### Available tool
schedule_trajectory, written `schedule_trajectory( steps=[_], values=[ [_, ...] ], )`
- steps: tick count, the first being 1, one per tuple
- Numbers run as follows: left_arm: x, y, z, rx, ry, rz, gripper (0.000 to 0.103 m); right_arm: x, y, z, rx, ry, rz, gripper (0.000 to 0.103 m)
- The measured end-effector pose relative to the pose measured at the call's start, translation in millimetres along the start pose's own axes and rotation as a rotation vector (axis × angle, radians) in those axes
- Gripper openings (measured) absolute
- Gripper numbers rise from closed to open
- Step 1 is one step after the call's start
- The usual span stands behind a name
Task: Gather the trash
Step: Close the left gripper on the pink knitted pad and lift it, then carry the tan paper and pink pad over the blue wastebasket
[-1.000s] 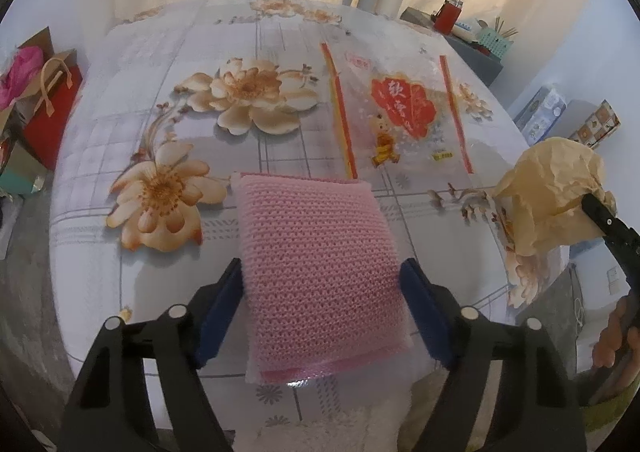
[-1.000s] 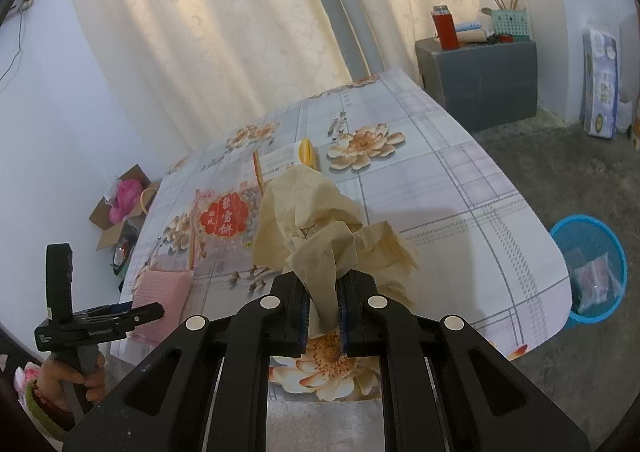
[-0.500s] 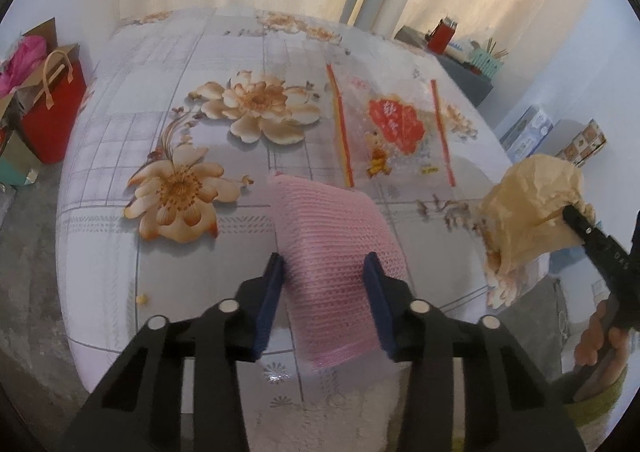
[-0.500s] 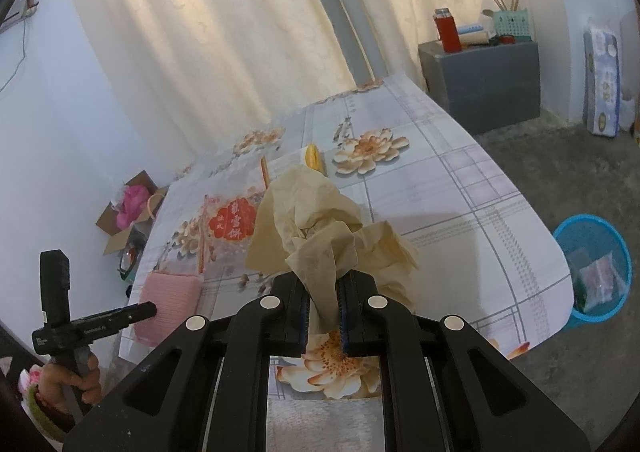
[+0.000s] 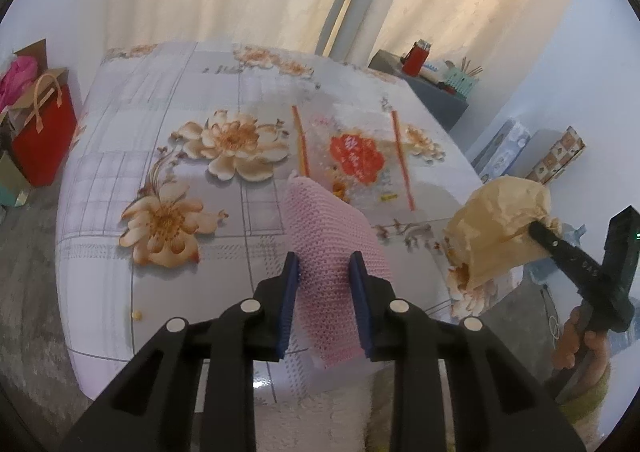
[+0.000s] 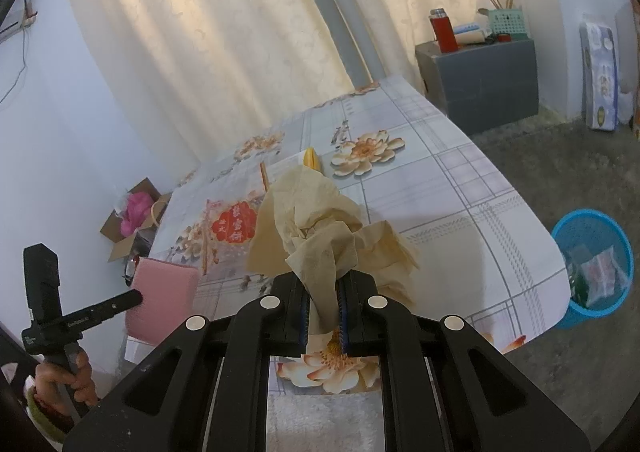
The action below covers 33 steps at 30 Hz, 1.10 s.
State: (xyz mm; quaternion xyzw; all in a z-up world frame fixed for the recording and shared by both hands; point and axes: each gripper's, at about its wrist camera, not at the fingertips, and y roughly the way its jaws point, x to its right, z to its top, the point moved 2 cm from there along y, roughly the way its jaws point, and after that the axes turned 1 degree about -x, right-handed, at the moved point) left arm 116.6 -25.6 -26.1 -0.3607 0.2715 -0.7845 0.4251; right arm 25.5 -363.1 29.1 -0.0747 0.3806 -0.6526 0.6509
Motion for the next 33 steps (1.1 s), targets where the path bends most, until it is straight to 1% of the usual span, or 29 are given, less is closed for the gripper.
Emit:
schedule_trajectory(
  steps=[6,11,17,19,23,26,29,31,32,33],
  values=[
    [10.8,-7.5,8.8,0.02,0.002,-0.057,0.025,2.0,-3.6,0.9,0.014,0.006,0.005,0.01],
    [33.8,-7.0,23.9,0.036,0.047,-0.107,0.025,7.1,-13.7,1.8,0.04,0.018,0.002,0.01],
    [86.1,10.8,46.4,0.017,0.136,-0.205,0.025,32.6,-38.4,4.4,0.099,0.067,-0.021,0.01],
    [114.7,19.2,54.1,0.011,0.184,-0.243,0.025,48.1,-51.8,6.1,0.129,0.092,-0.044,0.01],
    [168.5,43.1,63.7,-0.022,0.25,-0.319,0.025,87.5,-84.8,9.7,0.195,0.138,-0.127,0.01],
    [216.2,69.1,66.8,-0.071,0.29,-0.381,0.025,120.0,-109.3,10.5,0.235,0.17,-0.207,0.01],
    [275.0,104.2,65.8,-0.138,0.353,-0.437,0.025,157.9,-135.4,9.2,0.27,0.216,-0.302,0.01],
    [309.1,125.5,62.4,-0.17,0.404,-0.451,0.025,184.2,-150.4,7.7,0.286,0.242,-0.372,0.01],
    [321.4,133.4,59.5,-0.183,0.424,-0.453,0.025,192.0,-153.7,6.4,0.288,0.247,-0.392,0.01],
    [340.9,148.0,55.2,-0.211,0.449,-0.454,0.025,205.8,-159.1,5.6,0.289,0.256,-0.43,0.01]
  ],
)
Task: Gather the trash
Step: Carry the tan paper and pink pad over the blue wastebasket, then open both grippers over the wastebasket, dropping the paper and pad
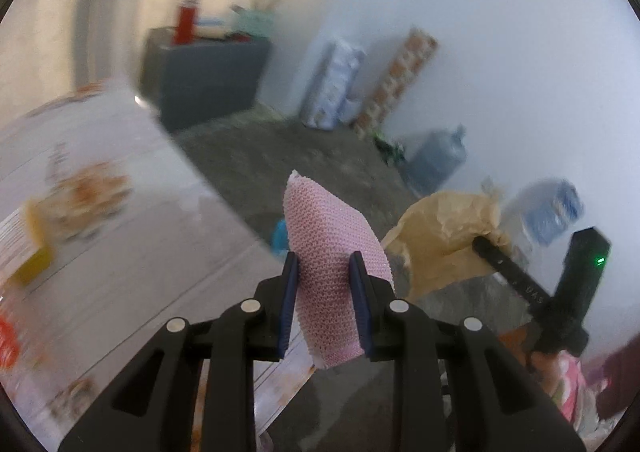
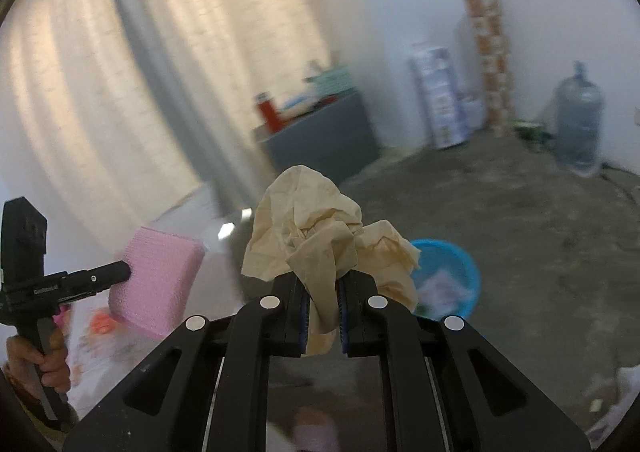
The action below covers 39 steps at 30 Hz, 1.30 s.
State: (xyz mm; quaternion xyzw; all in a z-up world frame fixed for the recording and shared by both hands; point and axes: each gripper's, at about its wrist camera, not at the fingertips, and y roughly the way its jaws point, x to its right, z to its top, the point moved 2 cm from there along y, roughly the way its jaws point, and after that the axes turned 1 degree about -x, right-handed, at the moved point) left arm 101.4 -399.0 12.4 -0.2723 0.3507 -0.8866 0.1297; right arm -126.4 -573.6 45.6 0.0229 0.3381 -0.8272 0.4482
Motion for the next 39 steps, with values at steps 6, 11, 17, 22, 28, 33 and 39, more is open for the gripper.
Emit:
schedule_trajectory(
  steps=[6,11,17,22,28,33,39],
  values=[
    [41.9,113.8,19.2,-0.174,0.085,0.01,0.025,49.4,29.1,1.9,-0.033,0.017,-0.113,0.01],
    [51.0,209.9,24.4,-0.359,0.077,0.06,0.025,81.9,91.0,-2.1,-0.128,0.033,-0.15,0.01],
    [52.6,305.9,32.5,-0.512,0.038,0.136,0.025,110.8,163.5,-9.3,-0.237,0.069,-0.17,0.01],
    [30.3,368.4,26.8,-0.614,-0.095,0.117,0.035,124.9,216.0,-6.5,-0.313,0.094,-0.2,0.011],
    [3.2,376.8,35.0,-0.572,-0.172,0.159,0.055,134.5,266.0,-21.2,-0.41,0.076,-0.258,0.024],
    [4.6,354.6,48.1,-0.521,-0.192,0.136,0.057,135.9,296.0,-45.7,-0.542,0.019,-0.289,0.066],
    [16.1,312.1,67.6,-0.441,-0.19,0.083,0.062,131.2,277.9,-36.1,-0.504,0.015,-0.24,0.08]
  ],
)
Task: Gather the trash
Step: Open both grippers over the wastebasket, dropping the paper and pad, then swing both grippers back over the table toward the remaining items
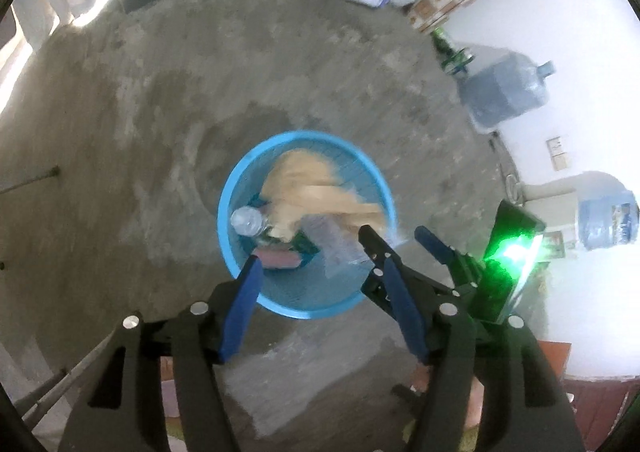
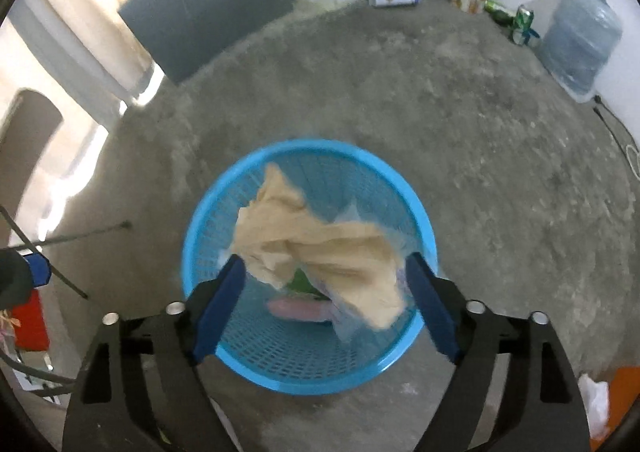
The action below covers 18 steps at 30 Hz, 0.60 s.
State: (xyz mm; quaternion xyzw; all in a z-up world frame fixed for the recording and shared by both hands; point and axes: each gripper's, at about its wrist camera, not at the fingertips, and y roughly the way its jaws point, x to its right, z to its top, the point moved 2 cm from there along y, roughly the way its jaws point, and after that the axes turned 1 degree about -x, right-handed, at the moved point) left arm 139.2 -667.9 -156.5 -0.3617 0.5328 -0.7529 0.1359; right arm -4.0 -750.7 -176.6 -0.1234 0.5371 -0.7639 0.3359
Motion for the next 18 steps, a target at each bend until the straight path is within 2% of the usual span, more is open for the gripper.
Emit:
schedule_trajectory(
  steps=[8,14,18],
  values=[
    [7.4,-71.8,-18.9,0.089,0.036,-0.057,0.066,20.5,-44.2,5.7,0.078,0.101,0.106,0.08],
    [-9.2,-151.8,-51.3,0.188,0.058,-0.094,0.069,28.6,-92.9,-17.1,0.13,0.142,0.172,0.08],
    [-25.2,-212.8,-89.4,0.294,0.082,-0.101,0.075,26.1,-135.7,-41.1,0.176,0.157,0.225,0.08]
  ],
)
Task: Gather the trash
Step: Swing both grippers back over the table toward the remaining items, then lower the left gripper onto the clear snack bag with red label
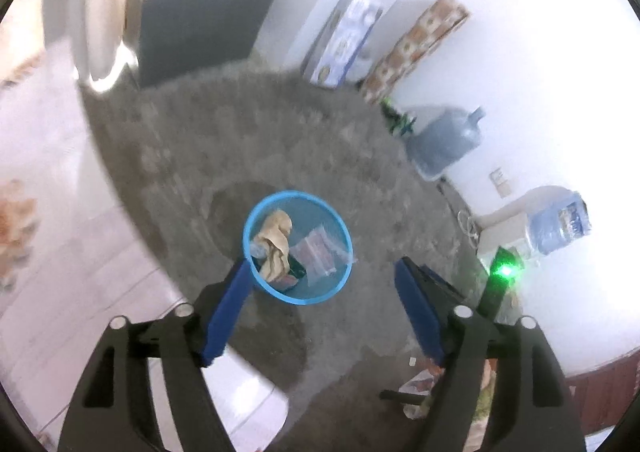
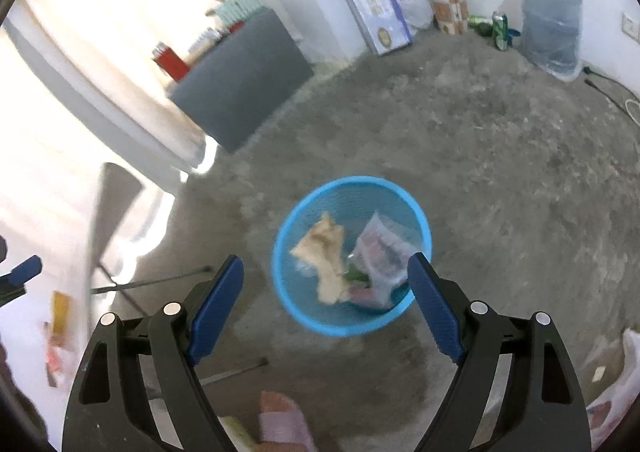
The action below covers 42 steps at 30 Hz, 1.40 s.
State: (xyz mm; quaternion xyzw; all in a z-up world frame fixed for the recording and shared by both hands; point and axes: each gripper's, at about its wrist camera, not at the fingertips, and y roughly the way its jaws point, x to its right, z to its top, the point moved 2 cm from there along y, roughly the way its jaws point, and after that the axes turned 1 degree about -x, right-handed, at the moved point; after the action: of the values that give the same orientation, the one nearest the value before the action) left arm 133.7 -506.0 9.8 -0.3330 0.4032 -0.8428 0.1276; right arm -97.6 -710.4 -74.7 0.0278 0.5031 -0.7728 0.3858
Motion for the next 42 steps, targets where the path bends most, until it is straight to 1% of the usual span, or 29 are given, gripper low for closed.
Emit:
schedule_trajectory(
  steps=[1,3,5,8,9,11,13,14,15,17,20,22,24,26,28,30,32,34,37,38,40,42],
  values=[
    [-0.8,-18.1,-8.8,0.029,0.015,0.006,0.079,-7.0,-15.8,-8.6,0.013,-0.006,0.016,0.08],
    [-4.7,-47.3,-29.3,0.073,0.044,0.022,0.082,-15.6,-31.2,-19.1,0.024,-0.021,0.026,0.08],
    [-10.8,-70.6,-51.8,0.11,0.059,0.032,0.084,-31.3,-48.3,-35.4,0.032,-0.049,0.041,0.083],
    [-23.0,-95.9,-81.5,0.148,0.059,0.057,0.085,-55.7,-66.6,-59.3,0.034,-0.095,0.044,0.086],
    [-31.5,-108.8,-96.3,0.167,0.057,0.072,0.085,-64.0,-70.7,-65.1,0.034,-0.111,0.047,0.087],
    [-45.2,-124.0,-112.8,0.191,0.043,0.099,0.086,-83.1,-77.1,-76.0,0.024,-0.136,0.09,0.087],
    [-65.9,-145.1,-133.8,0.224,0.013,0.137,0.088,-104.6,-80.8,-83.4,0.014,-0.168,0.129,0.087],
    [-74.7,-153.9,-141.8,0.241,-0.002,0.145,0.088,-116.3,-82.6,-87.7,0.012,-0.188,0.145,0.087],
    [-89.2,-167.8,-155.0,0.271,-0.032,0.175,0.09,-132.2,-82.8,-90.0,0.004,-0.213,0.172,0.087],
    [-107.1,-182.8,-170.4,0.301,-0.063,0.216,0.091,-152.7,-81.7,-94.9,-0.007,-0.236,0.215,0.087],
    [-140.7,-208.3,-199.6,0.339,-0.121,0.268,0.092,-190.4,-74.1,-102.8,-0.041,-0.272,0.288,0.087],
    [-165.2,-225.7,-219.9,0.398,-0.182,0.314,0.092,-217.5,-64.5,-108.9,-0.069,-0.3,0.33,0.087],
    [-185.4,-236.7,-234.8,0.425,-0.222,0.32,0.092,-245.7,-51.2,-117.2,-0.113,-0.332,0.376,0.087],
    [-205.8,-244.7,-240.4,0.429,-0.265,0.307,0.092,-267.6,-43.1,-128.7,-0.159,-0.349,0.416,0.087],
    [-223.4,-253.9,-243.4,0.448,-0.294,0.279,0.092,-295.9,-30.8,-141.9,-0.224,-0.375,0.468,0.087],
    [-240.3,-260.9,-241.2,0.472,-0.326,0.26,0.092,-318.8,-23.8,-154.8,-0.265,-0.401,0.497,0.087],
    [-256.5,-266.9,-233.7,0.486,-0.335,0.246,0.092,-335.2,-16.7,-163.3,-0.295,-0.424,0.511,0.087],
    [-273.2,-266.9,-214.3,0.472,-0.287,0.194,0.092,-351.1,-10.9,-174.9,-0.324,-0.446,0.517,0.087],
    [-289.5,-257.5,-182.5,0.396,-0.182,0.029,0.092,-362.4,-4.0,-186.7,-0.365,-0.473,0.516,0.087],
    [-294.5,-252.2,-168.9,0.35,-0.133,-0.018,0.092,-366.4,-1.9,-191.8,-0.376,-0.482,0.511,0.087],
    [-301.3,-242.7,-147.2,0.282,-0.067,0.015,0.094,-371.0,2.5,-197.9,-0.399,-0.496,0.497,0.087],
    [-305.0,-232.2,-129.1,0.224,0.012,0.006,0.097,-375.0,8.6,-200.8,-0.41,-0.501,0.486,0.087]
  ],
)
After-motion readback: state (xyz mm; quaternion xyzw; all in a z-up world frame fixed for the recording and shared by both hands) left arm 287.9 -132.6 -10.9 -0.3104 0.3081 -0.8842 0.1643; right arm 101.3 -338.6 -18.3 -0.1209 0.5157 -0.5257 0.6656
